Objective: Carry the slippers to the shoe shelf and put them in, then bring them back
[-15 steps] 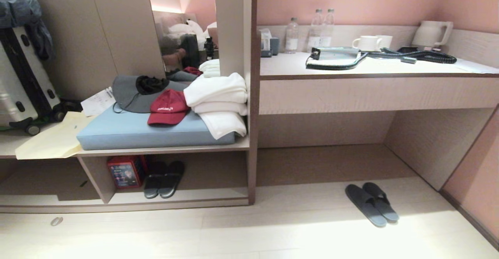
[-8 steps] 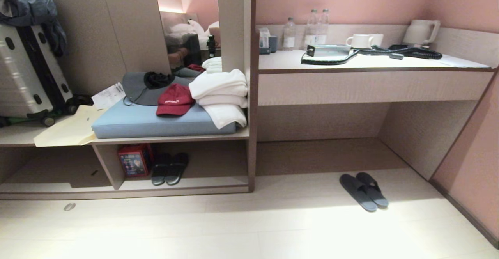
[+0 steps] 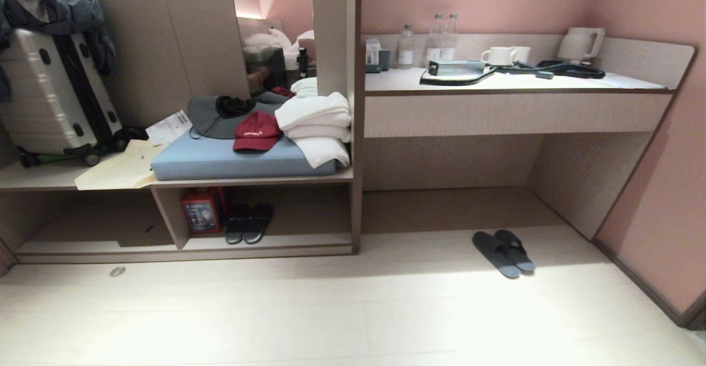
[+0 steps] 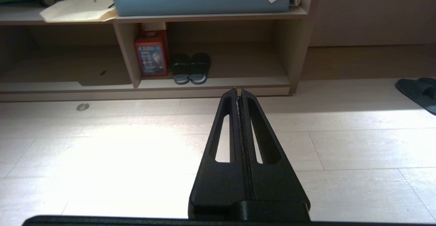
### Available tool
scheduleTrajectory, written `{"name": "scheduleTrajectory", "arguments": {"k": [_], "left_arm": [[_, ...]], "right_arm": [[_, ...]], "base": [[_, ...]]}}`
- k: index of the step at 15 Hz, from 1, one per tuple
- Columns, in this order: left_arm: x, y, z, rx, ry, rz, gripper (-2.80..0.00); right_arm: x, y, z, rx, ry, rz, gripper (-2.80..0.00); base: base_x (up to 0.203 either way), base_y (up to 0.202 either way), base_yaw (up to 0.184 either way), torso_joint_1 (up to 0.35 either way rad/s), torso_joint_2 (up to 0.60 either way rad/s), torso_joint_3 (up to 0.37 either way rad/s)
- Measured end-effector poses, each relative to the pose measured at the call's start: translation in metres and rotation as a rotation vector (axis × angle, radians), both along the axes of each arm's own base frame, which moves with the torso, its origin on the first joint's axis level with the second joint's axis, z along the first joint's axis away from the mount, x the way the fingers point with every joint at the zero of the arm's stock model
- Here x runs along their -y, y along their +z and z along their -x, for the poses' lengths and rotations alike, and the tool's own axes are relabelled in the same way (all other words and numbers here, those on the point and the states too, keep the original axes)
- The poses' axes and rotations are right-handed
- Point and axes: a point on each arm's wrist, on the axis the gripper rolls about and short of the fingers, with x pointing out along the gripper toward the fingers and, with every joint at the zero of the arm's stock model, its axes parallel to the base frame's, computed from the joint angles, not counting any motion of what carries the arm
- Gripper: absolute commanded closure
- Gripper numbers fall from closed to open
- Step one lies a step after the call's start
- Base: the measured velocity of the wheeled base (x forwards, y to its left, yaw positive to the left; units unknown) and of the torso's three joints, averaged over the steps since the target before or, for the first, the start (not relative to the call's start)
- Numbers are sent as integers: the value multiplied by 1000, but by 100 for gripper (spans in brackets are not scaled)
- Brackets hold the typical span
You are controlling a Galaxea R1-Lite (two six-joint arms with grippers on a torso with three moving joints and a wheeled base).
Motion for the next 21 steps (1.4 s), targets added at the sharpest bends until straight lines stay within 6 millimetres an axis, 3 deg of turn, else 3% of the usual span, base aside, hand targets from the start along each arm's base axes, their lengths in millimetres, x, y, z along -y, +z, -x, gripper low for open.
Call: {"name": "scheduleTrajectory", "arguments": {"k": [21], "left_arm": [[0, 0, 0, 0, 0, 0, 0]], "right_arm": [[0, 0, 0, 0, 0, 1, 0]], "base": [[-197, 0, 1, 1, 3, 2]]}}
